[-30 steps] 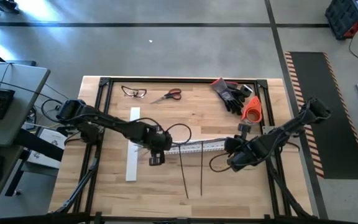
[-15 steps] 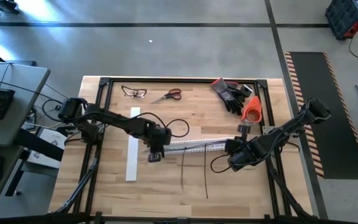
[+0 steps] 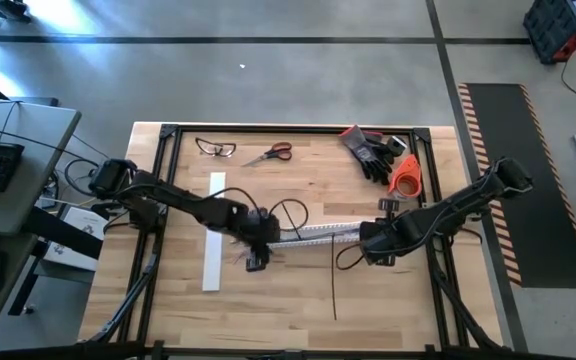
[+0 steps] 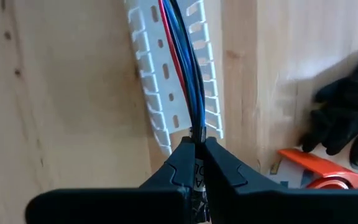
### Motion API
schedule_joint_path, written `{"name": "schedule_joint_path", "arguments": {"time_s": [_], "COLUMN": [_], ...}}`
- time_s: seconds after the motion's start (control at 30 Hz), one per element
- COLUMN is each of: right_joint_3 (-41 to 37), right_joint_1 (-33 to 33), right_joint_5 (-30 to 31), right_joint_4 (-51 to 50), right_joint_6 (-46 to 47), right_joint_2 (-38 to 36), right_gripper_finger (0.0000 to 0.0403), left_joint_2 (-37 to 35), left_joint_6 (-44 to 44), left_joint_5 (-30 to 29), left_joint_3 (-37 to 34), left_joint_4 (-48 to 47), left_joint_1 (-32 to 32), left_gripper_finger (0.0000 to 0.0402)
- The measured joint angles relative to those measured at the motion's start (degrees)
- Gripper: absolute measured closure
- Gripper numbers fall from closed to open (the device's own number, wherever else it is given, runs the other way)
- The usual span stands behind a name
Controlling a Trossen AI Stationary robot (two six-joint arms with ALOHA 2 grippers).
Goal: Ziptie cables
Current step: Put the zip tied cable wires into the white cable duct, then close the white cable duct
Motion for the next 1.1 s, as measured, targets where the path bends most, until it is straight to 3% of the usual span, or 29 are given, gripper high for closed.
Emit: {"name": "schedule_joint_path", "arguments": {"time_s": [0.17,0.4,0.53,0.67,0.77,0.83,0.9,1.1], "right_joint_3": [0.0,0.0,0.0,-0.7,-4.2,-7.3,-10.4,-19.0], "right_joint_1": [-0.9,-5.5,-6.1,-3.4,-1.1,0.0,0.9,1.8], "right_joint_5": [-2.6,-6.9,-6.2,-0.6,1.6,2.0,2.1,0.8], "right_joint_4": [-0.4,-4.3,-2.4,9.2,20.2,27.5,33.9,48.7], "right_joint_6": [-0.8,-0.6,-2.4,-4.5,-6.5,-7.3,-7.6,-7.0], "right_joint_2": [0.0,0.0,-0.3,-2.9,-5.2,-6.4,-7.0,-7.0], "right_gripper_finger": [0.0369,0.0247,0.0182,0.0146,0.014,0.0141,0.0143,0.0144], "left_joint_2": [0.0,-0.2,-1.5,-4.8,-9.3,-13.1,-17.0,-27.5], "left_joint_6": [0.0,-3.5,-9.3,-22.3,-40.5,-55.3,-63.3,-73.4], "left_joint_5": [-4.2,-7.3,-13.3,-23.7,-29.6,-29.8,-29.2,-25.9], "left_joint_3": [0.0,0.0,0.0,-0.9,-4.8,-9.1,-14.4,-27.9], "left_joint_4": [2.2,1.5,-5.5,-17.8,-24.5,-29.1,-29.7,-24.7], "left_joint_1": [-3.3,-5.5,-6.9,-10.1,-12.5,-12.5,-12.1,-9.2], "left_gripper_finger": [0.028,0.028,0.028,0.028,0.028,0.0277,0.0269,0.0212]}}
